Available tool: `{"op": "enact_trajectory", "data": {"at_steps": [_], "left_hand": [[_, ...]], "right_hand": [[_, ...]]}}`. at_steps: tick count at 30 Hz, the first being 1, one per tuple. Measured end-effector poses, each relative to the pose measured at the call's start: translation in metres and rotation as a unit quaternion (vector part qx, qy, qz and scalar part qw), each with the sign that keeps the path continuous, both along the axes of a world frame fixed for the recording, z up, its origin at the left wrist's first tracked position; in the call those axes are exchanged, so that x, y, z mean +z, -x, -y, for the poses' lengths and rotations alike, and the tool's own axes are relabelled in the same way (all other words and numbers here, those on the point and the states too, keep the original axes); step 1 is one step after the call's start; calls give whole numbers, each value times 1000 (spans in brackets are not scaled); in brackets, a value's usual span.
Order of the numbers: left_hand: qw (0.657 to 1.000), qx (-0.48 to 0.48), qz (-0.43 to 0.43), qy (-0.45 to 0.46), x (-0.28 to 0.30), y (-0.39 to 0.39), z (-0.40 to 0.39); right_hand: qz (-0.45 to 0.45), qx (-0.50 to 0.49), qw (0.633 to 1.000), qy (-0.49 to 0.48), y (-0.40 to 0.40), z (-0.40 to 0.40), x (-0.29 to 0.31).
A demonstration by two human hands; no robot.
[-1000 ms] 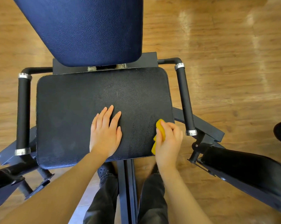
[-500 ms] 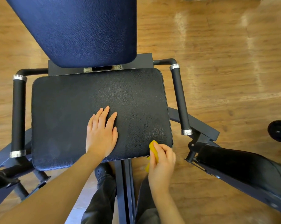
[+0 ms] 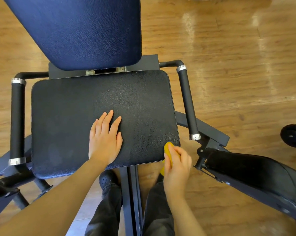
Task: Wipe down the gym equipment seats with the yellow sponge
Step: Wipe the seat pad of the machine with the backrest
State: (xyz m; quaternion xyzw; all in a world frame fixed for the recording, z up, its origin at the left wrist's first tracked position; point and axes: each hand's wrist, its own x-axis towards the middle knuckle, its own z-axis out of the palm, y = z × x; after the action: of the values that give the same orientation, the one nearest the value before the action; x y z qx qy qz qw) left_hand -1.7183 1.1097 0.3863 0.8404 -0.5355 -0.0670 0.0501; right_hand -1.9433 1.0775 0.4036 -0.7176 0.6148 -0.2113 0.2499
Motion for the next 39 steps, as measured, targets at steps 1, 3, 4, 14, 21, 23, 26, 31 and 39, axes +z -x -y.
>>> {"op": "enact_trajectory", "data": {"at_steps": [1,3,4,14,21,23,26,31,39], "left_hand": [[1000,0,0,1,0,0,0],[1000,-1,2,2,0,0,0],[1000,-2,2,3,0,0,0],[1000,-3,5,20,-1,0,-1],[1000,-6,-1,19,-3,0,-2],[1000,-8,-2,17,-3,-1,-2],[1000,-10,-12,20,-2,-1,-2],[998,-8,-50,22,4,-4,-1],[994,-39,-97,39,23,-7,11]], "right_hand": [[3,-4,1000,-3,5,-11,0],[11,-14,1000,-13,12,-24,0],[16,-20,1000,-14,12,-24,1],[-5,-23,1000,-7,-20,57,7],[9,-74,997,1,-7,13,0],[16,-75,997,-13,-3,1,0],[9,-81,996,-35,-2,-3,3],[7,-99,994,-41,-8,8,15],[35,-95,994,-44,-42,56,35]]}}
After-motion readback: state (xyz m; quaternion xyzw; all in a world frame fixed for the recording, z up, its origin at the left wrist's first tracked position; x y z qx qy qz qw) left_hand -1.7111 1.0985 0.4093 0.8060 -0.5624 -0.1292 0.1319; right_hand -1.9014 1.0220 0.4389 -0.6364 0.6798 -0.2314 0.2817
